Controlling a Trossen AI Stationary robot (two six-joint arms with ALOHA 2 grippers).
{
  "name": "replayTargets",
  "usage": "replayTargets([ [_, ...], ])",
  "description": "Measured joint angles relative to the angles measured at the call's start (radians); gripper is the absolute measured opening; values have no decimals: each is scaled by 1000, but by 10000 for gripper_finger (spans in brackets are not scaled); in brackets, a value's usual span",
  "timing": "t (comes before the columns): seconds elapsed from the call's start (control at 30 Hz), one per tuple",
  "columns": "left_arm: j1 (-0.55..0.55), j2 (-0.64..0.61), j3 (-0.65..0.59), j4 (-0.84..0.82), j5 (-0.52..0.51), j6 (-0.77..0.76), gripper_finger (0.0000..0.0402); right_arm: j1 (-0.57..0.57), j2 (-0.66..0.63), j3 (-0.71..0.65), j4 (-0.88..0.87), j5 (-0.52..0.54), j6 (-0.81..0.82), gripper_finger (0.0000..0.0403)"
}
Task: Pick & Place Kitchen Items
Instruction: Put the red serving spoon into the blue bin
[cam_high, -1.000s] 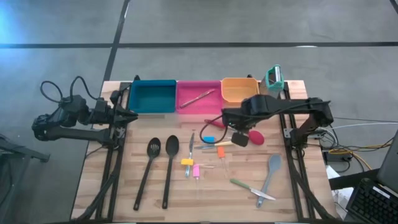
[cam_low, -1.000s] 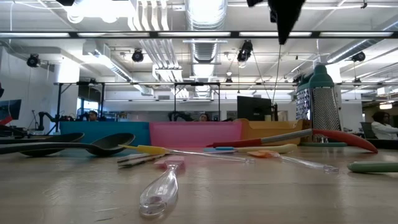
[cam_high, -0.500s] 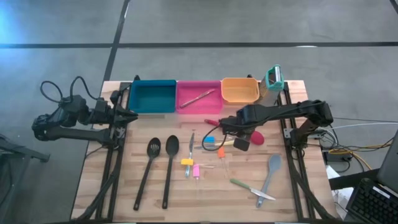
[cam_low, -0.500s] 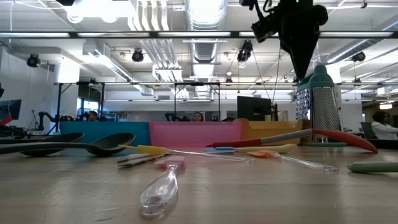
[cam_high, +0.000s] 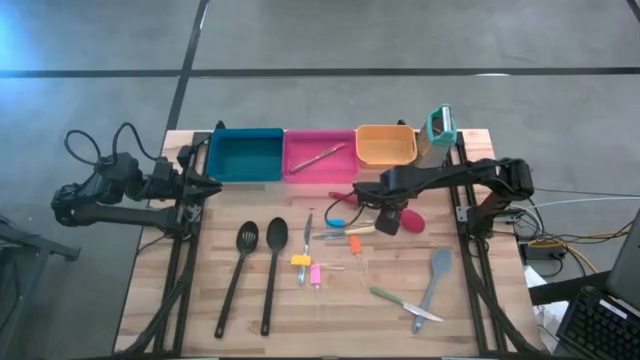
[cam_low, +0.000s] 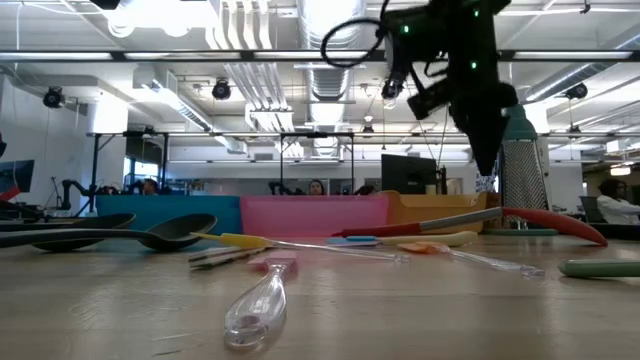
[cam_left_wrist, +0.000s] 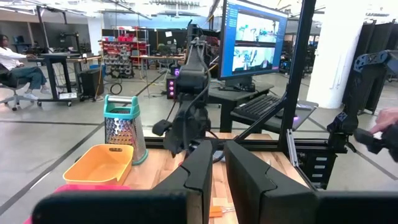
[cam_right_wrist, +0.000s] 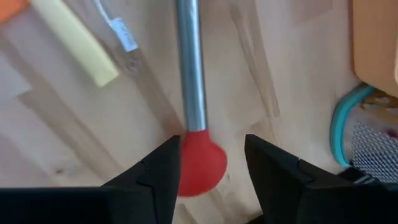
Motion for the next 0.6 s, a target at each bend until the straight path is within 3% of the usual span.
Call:
replayTargets([
  [0.37, 0, 0, 0, 0, 0, 0, 49, -67, -5, -180, 194, 0, -57, 161],
  [0.6, 0, 0, 0, 0, 0, 0, 49, -87, -5, -210, 234, -11, -70, 161],
])
